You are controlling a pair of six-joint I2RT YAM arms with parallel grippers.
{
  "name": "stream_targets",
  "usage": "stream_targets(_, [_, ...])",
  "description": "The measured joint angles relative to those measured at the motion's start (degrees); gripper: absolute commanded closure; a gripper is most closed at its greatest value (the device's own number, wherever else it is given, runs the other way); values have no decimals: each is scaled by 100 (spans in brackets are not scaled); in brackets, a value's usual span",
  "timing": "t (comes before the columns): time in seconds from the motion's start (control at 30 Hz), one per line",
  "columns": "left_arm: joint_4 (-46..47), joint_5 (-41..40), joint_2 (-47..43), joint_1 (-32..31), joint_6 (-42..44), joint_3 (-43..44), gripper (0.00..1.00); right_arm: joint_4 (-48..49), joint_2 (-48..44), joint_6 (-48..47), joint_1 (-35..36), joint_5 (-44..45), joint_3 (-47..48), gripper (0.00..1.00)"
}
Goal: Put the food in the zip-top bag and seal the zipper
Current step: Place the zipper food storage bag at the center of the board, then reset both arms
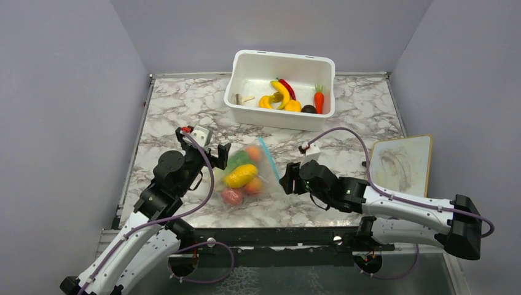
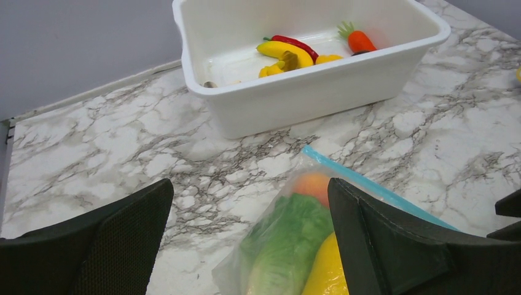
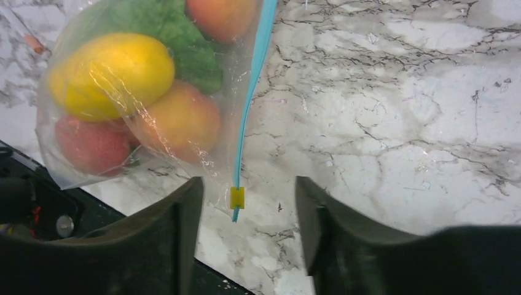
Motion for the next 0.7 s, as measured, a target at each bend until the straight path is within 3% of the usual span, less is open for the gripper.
stream_targets(0.1, [22, 118, 31, 0, -85, 13, 1, -306, -94, 37, 0, 74, 179, 3])
stream_targets(0.33, [-15, -236, 461, 2, -780, 317, 1, -813, -551, 101, 0, 313, 868, 0])
stream_targets(0.7, [28, -173, 214, 2, -1473, 378, 1, -1779, -1414, 20, -2, 846, 2004, 0])
